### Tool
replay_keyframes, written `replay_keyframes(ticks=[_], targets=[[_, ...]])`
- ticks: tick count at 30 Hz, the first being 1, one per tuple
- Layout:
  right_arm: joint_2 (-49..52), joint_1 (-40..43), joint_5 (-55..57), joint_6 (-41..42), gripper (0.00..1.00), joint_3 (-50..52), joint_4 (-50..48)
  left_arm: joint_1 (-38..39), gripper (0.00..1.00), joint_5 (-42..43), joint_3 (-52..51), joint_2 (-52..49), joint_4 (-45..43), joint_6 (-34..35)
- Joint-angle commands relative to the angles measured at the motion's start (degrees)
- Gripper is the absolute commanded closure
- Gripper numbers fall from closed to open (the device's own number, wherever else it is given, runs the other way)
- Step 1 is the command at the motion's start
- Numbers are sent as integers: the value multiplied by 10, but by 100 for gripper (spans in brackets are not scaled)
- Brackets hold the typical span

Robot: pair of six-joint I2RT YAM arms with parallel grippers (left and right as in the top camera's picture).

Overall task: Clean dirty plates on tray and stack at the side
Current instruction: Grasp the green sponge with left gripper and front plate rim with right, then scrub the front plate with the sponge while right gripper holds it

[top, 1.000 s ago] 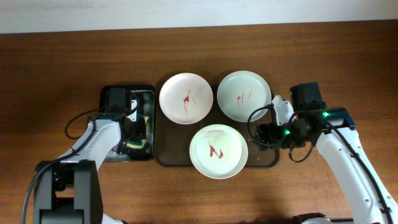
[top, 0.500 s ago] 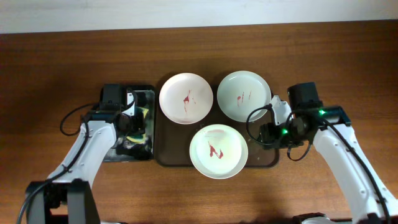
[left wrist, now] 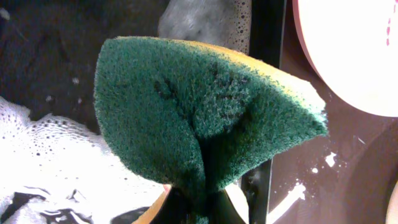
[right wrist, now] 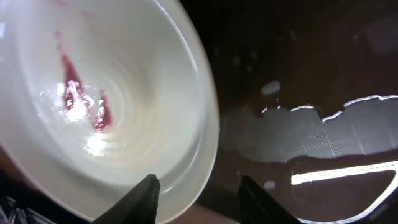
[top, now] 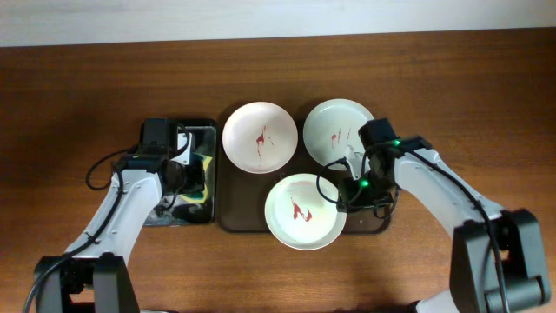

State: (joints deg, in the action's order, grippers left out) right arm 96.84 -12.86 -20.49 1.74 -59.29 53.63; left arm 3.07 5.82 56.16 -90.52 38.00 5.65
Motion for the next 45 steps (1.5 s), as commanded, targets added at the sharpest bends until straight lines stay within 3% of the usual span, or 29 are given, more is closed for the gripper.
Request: replay_keyframes(ticks=[1, 7, 16, 21, 27, 33, 36, 39, 45], targets=[[31, -3, -3, 3, 65, 5, -11, -1, 100, 9, 11, 9, 2, 6], [52, -3, -3, 3, 76, 5, -21, -1, 100, 9, 11, 9, 2, 6], [52, -3, -3, 37, 80, 5, -66, -1, 100, 24, 11, 9, 2, 11], [52, -3, -3, 41, 95, 5, -80, -1, 100, 27, 11, 9, 3, 12], [52, -3, -3, 48, 96, 5, -83, -1, 100, 105, 11, 13, 2, 12], [52, -3, -3, 48, 96, 5, -87, -1, 100, 117, 11, 40, 2, 12], [52, -3, -3, 48, 96, 5, -87, 4, 100, 185, 11, 47, -3, 15], [52, -3, -3, 48, 96, 5, -87, 34, 100, 229, 11, 47, -19, 71], [52, -3, -3, 48, 96, 5, -86, 149, 100, 228, 11, 41, -87, 216]])
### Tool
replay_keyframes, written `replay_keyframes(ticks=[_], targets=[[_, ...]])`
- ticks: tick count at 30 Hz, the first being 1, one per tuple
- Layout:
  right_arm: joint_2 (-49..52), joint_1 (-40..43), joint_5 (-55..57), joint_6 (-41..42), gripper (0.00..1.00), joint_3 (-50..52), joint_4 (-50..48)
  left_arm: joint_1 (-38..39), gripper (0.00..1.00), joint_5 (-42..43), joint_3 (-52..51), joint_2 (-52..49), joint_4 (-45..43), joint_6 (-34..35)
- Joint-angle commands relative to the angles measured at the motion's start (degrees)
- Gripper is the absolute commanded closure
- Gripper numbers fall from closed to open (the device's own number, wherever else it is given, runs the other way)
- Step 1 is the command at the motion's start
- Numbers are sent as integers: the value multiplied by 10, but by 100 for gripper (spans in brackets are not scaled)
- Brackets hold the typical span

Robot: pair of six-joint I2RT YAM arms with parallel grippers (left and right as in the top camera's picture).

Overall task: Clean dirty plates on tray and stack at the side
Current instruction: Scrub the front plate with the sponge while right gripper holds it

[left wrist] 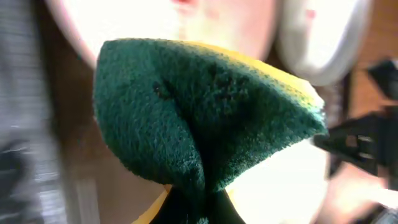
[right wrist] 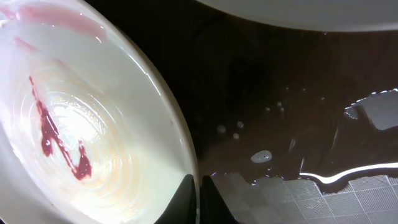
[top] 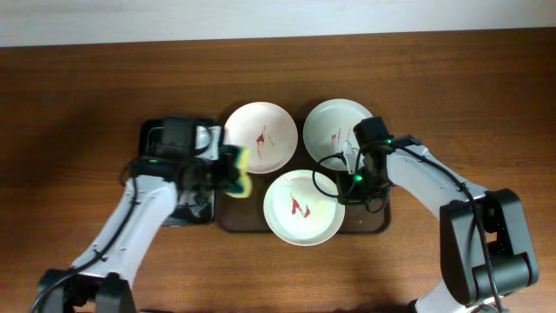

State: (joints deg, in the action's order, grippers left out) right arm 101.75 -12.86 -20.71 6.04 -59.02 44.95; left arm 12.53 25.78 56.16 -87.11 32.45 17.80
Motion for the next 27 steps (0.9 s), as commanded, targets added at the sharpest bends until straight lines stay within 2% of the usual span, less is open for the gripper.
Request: replay_keyframes(ticks=[1, 7, 11, 18, 27], targets=[[3, -3, -1, 5, 96, 2, 1, 75, 100, 25, 11, 2, -47, 114], [3, -3, -1, 5, 96, 2, 1, 150, 100, -5, 11, -39, -83, 250], [3, -3, -1, 5, 96, 2, 2, 180, 100, -3, 11, -74, -111, 304], [3, -3, -1, 5, 96, 2, 3, 243, 100, -1, 11, -135, -160, 306], [3, -3, -1, 5, 96, 2, 3, 271, 100, -18, 11, -179, -176, 334]])
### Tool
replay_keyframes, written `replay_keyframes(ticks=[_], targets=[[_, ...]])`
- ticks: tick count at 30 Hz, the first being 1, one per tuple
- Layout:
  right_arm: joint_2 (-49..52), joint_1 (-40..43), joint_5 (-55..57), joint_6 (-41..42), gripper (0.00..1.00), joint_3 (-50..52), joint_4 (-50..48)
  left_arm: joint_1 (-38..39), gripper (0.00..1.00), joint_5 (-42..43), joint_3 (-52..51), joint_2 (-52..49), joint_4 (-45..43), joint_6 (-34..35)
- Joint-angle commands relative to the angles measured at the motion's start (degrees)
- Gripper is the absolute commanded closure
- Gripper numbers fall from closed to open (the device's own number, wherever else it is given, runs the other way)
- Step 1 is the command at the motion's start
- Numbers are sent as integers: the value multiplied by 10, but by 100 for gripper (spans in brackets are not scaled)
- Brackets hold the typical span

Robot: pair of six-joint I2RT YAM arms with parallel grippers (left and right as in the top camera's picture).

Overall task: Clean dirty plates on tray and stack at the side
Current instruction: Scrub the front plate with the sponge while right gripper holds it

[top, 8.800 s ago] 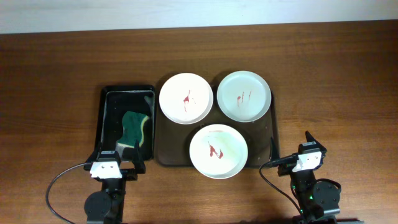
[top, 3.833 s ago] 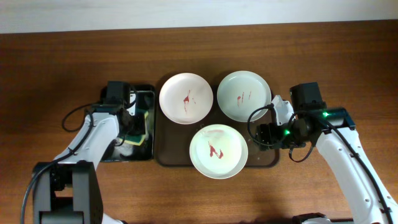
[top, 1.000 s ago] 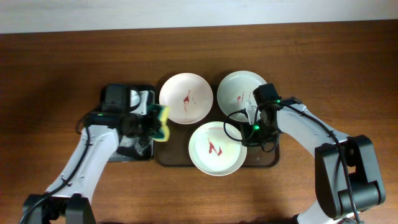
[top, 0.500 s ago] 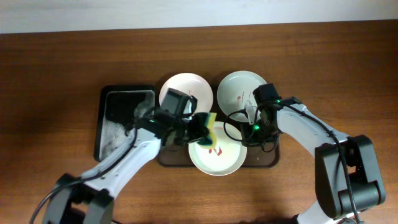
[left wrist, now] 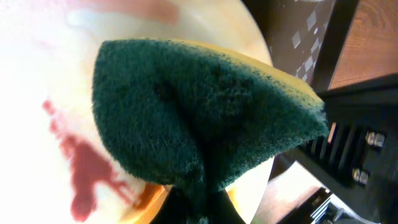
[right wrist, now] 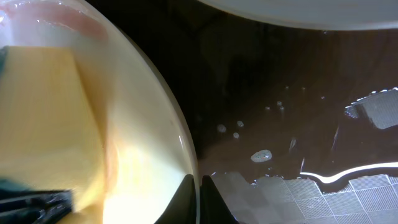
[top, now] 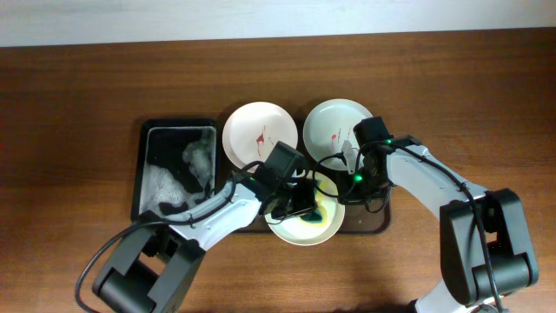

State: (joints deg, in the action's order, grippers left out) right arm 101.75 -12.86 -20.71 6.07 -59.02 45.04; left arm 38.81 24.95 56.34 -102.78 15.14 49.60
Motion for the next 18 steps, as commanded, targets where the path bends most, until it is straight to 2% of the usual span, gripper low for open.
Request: replay_keyframes(ticks=[1, 6, 8, 18], targets=[[3, -3, -1, 4, 96, 2, 2, 11, 100, -15, 9, -26, -1, 15], [3, -3, -1, 4, 96, 2, 4, 18, 100, -114, 9, -44, 40, 15], [3, -3, -1, 4, 96, 2, 6, 17, 100, -145, 9, -43, 48, -13], [3, -3, -1, 4, 96, 2, 6, -30, 100, -160, 9, -35, 80, -59]])
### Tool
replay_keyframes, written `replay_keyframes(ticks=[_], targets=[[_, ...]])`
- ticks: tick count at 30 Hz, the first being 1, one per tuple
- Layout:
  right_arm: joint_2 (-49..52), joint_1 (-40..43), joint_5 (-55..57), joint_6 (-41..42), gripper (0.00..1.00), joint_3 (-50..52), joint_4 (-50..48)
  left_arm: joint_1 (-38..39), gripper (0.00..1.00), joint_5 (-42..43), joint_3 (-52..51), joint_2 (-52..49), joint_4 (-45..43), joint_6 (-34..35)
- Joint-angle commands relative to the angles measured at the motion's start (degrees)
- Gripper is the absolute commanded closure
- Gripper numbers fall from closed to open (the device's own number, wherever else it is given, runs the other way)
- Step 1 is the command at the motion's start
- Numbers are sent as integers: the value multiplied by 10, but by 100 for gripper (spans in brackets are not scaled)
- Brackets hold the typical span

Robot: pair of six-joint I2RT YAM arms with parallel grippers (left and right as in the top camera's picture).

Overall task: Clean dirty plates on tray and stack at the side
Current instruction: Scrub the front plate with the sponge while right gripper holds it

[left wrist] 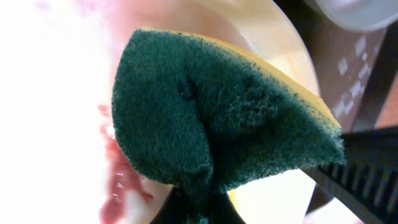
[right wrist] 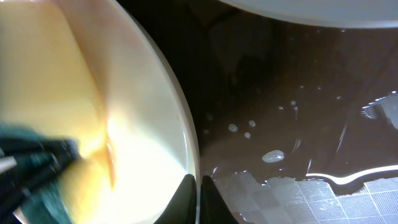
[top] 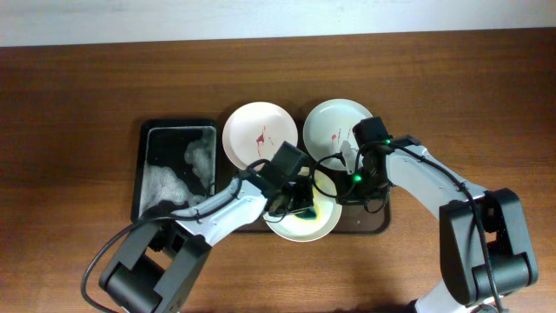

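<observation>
Three white plates with red smears lie on the dark brown tray (top: 373,224). The front plate (top: 321,228) holds a green-and-yellow sponge (top: 301,206), folded in my left gripper (left wrist: 198,208), which is shut on it. The sponge (left wrist: 217,124) presses on the plate beside a red smear (left wrist: 121,177). My right gripper (right wrist: 198,196) is shut on the front plate's right rim (right wrist: 186,137). The two back plates, one at left (top: 259,137) and one at right (top: 334,126), carry red marks.
A black basin (top: 174,169) with white foam stands left of the tray. Wet drops and glare show on the tray floor (right wrist: 298,124). Bare wooden table (top: 78,104) lies on both sides.
The sponge has shifted slightly on the front plate, now lying over another part of the red smear. My right gripper still pinches the rim in the same place.
At first my left gripper held the sponge over the foamy basin while my right stood open around the front plate's rim. Then the right was shut on the rim and the sponge was over the tray. Since then the sponge has rested on the front plate.
</observation>
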State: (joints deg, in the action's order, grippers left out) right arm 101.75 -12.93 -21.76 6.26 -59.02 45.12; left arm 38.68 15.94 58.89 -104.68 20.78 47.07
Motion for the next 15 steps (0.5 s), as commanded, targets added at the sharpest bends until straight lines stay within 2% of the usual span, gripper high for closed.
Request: replay_keyframes(ticks=[1, 5, 9, 11, 15], targets=[[3, -2, 10, 2, 96, 2, 5, -35, 100, -71, -16, -10, 28, -40], [3, -2, 10, 2, 96, 2, 5, -52, 100, -94, -16, 16, 39, -51], [3, -2, 10, 2, 96, 2, 5, -55, 100, -55, 6, 60, 39, -142], [3, -2, 10, 2, 96, 2, 5, -55, 100, -54, 18, 82, 37, -162], [3, -2, 10, 2, 96, 2, 5, -55, 100, -73, 21, 93, 18, -166]])
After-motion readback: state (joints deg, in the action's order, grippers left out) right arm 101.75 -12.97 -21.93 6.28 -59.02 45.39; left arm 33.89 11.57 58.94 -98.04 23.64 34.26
